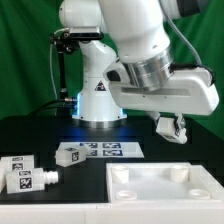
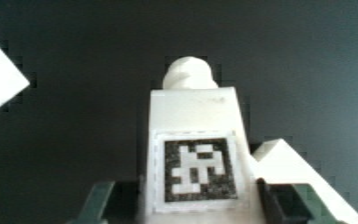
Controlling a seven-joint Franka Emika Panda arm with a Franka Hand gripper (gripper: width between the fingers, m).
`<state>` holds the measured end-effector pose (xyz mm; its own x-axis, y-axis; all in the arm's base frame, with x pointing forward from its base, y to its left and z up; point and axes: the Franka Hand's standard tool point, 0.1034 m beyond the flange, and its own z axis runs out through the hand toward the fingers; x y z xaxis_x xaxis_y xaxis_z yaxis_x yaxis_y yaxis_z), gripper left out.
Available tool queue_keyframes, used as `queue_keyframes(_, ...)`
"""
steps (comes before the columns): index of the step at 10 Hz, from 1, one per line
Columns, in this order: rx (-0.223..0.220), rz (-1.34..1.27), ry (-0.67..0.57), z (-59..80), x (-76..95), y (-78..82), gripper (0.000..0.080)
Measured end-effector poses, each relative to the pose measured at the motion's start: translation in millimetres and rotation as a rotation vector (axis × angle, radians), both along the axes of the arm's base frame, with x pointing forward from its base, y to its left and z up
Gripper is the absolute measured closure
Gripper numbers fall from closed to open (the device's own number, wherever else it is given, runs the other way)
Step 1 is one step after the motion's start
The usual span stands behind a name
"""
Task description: Assemble one leg
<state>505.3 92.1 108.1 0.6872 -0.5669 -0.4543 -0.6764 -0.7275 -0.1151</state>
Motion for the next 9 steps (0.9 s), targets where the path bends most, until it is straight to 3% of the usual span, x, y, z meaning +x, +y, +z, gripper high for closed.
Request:
queue_keyframes(1,-0.015,0.021,-0.066,17.8,23.3,-16.2,0.0514)
queue_keyframes(3,-0.087,0.036,-0.224,34.9,56.9,-22.0,0.0514)
queue_keyframes(6,-0.160,-0.005,-0.360,32.4,58.8,-10.2,0.0514)
queue_keyframes(8,-0.237,0.077,-0.476,24.8,65.4,-10.7,0.0514)
queue_keyframes(9,-0.265,0.157,-0.519,27.7,75.7,-12.1,0.0514)
